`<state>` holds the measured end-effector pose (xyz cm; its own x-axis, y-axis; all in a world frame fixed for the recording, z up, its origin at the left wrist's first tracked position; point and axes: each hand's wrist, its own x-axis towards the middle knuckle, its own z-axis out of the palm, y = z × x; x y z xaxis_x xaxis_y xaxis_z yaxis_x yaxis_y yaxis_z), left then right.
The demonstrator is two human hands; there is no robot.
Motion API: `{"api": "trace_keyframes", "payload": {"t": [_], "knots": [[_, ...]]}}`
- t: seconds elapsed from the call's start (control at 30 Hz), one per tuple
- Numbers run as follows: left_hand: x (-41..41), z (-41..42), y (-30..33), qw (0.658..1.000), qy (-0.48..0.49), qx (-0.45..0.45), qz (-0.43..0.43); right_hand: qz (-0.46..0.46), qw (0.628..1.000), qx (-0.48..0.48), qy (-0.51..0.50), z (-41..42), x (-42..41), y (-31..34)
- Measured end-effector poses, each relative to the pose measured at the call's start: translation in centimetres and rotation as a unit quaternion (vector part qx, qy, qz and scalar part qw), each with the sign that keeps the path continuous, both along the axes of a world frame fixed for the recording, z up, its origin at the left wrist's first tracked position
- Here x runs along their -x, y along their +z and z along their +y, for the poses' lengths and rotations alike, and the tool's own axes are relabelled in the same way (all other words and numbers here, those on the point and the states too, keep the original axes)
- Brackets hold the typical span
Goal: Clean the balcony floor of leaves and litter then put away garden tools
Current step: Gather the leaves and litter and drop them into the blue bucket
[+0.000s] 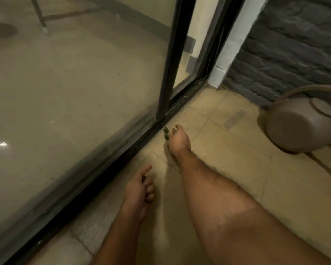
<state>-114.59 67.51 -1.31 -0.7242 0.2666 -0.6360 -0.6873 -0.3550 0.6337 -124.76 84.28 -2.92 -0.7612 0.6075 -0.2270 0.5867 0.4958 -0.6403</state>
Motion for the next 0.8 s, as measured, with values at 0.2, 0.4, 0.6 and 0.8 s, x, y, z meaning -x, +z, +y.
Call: {"api": "trace_keyframes", "payload": {"t": [0.2,0.4,0.6,0.8], "knots": [[0.0,-2.3,-1.2,0.998,0.046,-0.001,-0.032,-0.037,0.983,-0.151,0.096,-1.8,0.2,-2.5],[-1.0,-2.2,1.6,0.995,0.091,0.003,-0.043,0.12,0.966,0.19,-0.125,-4.3,-5.5,1.3],[-5.2,0.6,10.9,0.996,0.047,0.047,-0.053,0.042,0.842,0.44,-0.31,-2.7,-16.0,12.5],[-10.7,8.3,24.9,0.995,-0.075,0.045,-0.049,0.093,0.791,0.474,-0.376,2.2,-24.4,27.5]]}}
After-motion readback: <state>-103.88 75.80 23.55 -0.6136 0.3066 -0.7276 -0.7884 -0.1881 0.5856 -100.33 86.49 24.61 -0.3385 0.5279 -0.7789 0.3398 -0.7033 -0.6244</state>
